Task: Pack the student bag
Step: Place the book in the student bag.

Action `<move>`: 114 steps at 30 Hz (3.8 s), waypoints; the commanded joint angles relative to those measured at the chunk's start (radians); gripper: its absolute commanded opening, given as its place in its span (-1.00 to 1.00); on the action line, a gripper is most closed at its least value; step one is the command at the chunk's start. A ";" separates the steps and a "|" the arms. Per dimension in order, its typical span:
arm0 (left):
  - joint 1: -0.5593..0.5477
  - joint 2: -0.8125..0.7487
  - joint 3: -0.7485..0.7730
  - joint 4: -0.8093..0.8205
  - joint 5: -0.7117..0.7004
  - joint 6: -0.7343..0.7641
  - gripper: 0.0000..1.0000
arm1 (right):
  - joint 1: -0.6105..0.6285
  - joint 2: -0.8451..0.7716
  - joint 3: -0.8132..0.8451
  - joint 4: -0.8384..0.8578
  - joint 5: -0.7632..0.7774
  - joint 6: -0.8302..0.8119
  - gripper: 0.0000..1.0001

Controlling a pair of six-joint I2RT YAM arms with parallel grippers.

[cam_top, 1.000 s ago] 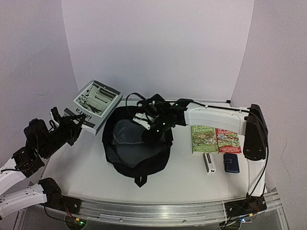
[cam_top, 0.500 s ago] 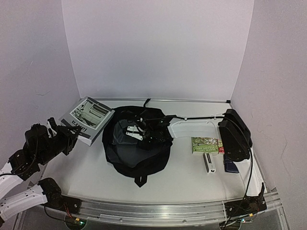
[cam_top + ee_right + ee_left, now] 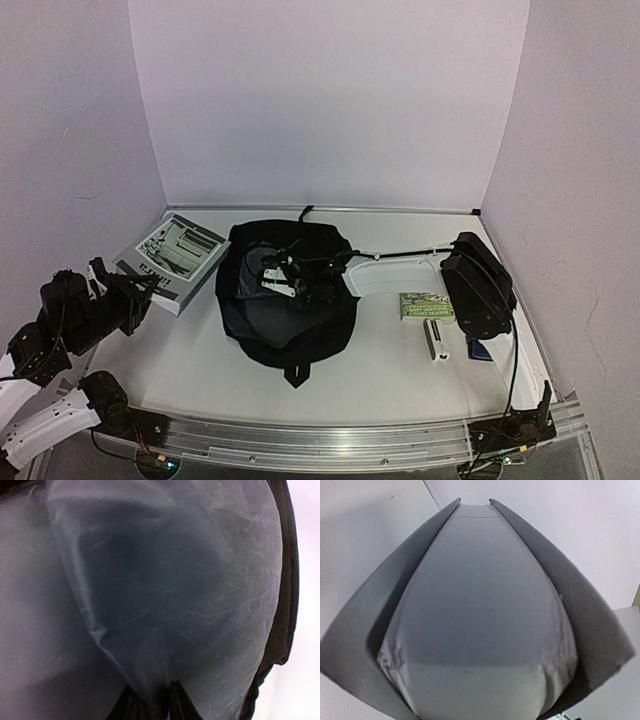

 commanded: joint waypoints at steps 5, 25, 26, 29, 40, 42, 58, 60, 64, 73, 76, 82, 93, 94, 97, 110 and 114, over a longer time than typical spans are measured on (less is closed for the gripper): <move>-0.001 -0.182 0.016 -0.077 0.075 0.016 -1.00 | -0.031 -0.073 0.089 0.015 0.054 0.127 -1.00; -0.001 -0.024 -0.050 0.123 0.521 0.098 -1.00 | -0.164 -0.029 0.397 -0.155 -0.166 0.590 -1.00; -0.001 0.023 -0.053 0.160 0.538 0.103 -1.00 | -0.164 -0.028 0.411 -0.163 -0.172 0.600 -1.00; -0.002 0.161 -0.054 0.273 0.558 0.113 -1.00 | -0.161 -0.035 0.439 -0.178 -0.191 0.617 -1.00; -0.002 0.475 -0.134 0.683 0.461 -0.010 -1.00 | -0.110 -0.082 0.413 -0.197 -0.213 0.650 -1.00; -0.001 0.465 -0.176 0.756 0.404 -0.046 -1.00 | -0.094 -0.096 0.404 -0.198 -0.211 0.650 -1.00; -0.002 0.847 -0.196 1.223 0.206 -0.135 -1.00 | -0.060 -0.116 0.447 -0.213 -0.246 0.617 -1.00; -0.003 0.931 -0.149 1.278 0.238 -0.100 -1.00 | -0.053 -0.115 0.453 -0.213 -0.269 0.607 -1.00; -0.004 1.058 -0.092 1.385 0.252 -0.072 -1.00 | -0.044 -0.116 0.457 -0.214 -0.313 0.593 -1.00; -0.004 1.326 0.046 1.587 0.259 -0.067 -0.96 | -0.043 -0.102 0.485 -0.213 -0.353 0.566 -1.00; -0.003 1.455 0.076 1.697 0.245 -0.101 -0.91 | -0.042 -0.100 0.491 -0.213 -0.345 0.539 -1.00; -0.002 1.669 0.163 1.809 0.228 -0.173 -0.62 | -0.044 -0.094 0.491 -0.212 -0.321 0.497 -1.00; -0.001 1.590 0.217 1.438 0.192 -0.151 0.59 | -0.133 -0.053 0.485 -0.211 -0.346 0.523 -1.00; -0.001 1.558 0.221 1.364 0.180 -0.137 0.70 | -0.140 -0.050 0.482 -0.211 -0.351 0.525 -1.00; -0.001 1.464 0.245 1.178 0.154 -0.099 0.89 | -0.161 -0.037 0.480 -0.211 -0.355 0.523 -1.00; -0.007 1.489 0.362 1.010 0.240 -0.068 -0.07 | -0.193 -0.040 0.472 -0.211 -0.466 0.567 -1.00; -0.007 1.591 0.372 1.195 0.259 -0.094 -0.36 | -0.187 -0.047 0.469 -0.212 -0.517 0.602 -1.00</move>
